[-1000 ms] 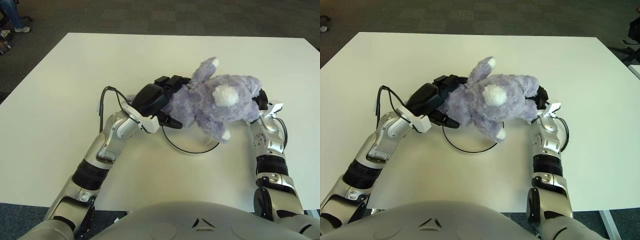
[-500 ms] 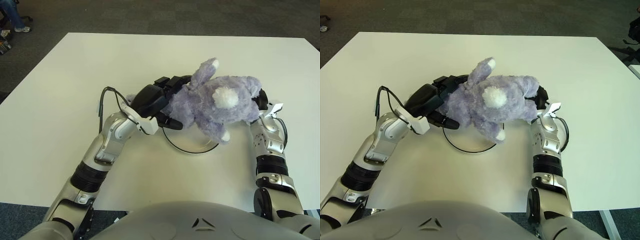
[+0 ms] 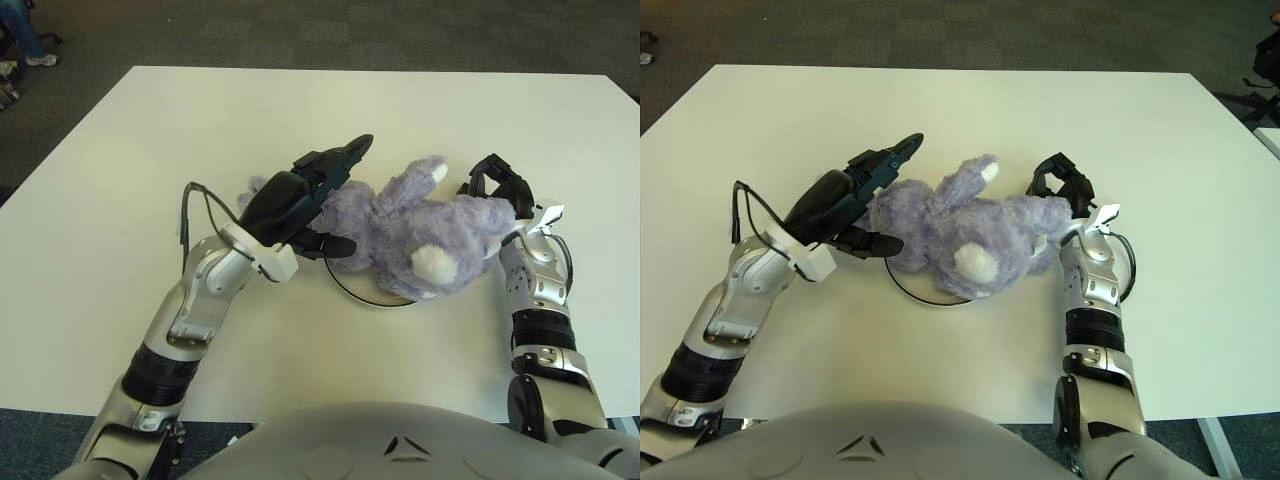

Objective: Put the doll into the plate.

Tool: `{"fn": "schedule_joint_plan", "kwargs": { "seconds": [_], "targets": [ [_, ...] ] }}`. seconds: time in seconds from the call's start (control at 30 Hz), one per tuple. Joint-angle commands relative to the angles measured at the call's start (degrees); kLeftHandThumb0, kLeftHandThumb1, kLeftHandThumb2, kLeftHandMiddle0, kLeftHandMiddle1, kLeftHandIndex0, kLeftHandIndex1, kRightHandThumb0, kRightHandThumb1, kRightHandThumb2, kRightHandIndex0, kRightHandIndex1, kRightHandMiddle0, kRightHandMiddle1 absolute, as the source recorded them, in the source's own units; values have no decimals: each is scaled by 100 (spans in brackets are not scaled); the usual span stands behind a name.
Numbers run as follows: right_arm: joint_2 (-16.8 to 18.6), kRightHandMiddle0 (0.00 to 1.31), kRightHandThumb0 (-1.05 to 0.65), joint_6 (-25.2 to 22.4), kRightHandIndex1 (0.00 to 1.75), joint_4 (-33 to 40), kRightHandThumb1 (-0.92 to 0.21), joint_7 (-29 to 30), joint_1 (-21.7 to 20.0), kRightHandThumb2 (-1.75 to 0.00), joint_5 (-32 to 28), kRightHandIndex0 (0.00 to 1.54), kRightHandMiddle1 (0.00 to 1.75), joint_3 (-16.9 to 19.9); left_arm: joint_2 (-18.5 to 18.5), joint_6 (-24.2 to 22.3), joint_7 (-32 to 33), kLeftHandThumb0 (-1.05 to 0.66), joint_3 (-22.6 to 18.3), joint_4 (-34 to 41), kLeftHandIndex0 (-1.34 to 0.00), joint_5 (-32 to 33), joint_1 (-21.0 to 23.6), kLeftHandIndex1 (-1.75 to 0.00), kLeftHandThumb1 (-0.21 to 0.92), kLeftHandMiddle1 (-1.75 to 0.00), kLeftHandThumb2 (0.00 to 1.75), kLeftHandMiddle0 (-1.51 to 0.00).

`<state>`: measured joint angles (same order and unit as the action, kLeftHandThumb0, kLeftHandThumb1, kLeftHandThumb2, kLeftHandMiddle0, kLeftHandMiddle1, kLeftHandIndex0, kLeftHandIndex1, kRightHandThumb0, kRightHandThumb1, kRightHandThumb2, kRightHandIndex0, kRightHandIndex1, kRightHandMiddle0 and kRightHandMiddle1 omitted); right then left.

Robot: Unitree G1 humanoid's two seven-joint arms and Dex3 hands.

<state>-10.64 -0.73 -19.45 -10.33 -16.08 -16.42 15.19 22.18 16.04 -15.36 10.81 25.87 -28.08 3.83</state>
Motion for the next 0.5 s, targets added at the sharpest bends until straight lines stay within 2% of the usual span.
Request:
{"fn": "schedule_joint_plan", "kwargs": {
  "seconds": [0.0,0.23,0.47],
  "targets": [
    [44,52,-45,-280,175,-266,-43,4,228,-117,28,114,175,-34,96,140,123,-105,-172,86,0,-17,-138,0,92,-8,82,-15],
    [41,53,-45,-258,175,-298,-43,3,217,-117,41,114,175,-29,210,442,218,-105,-267,4,0,-25,-281,0,92,-3,87,-8],
    [45,53,-45,-263,175,-299,-43,15,206,-118,33,112,175,-20,390,380,13,-105,-482,-3,0,305,-384,0,92,0,82,-1]
  ]
}}
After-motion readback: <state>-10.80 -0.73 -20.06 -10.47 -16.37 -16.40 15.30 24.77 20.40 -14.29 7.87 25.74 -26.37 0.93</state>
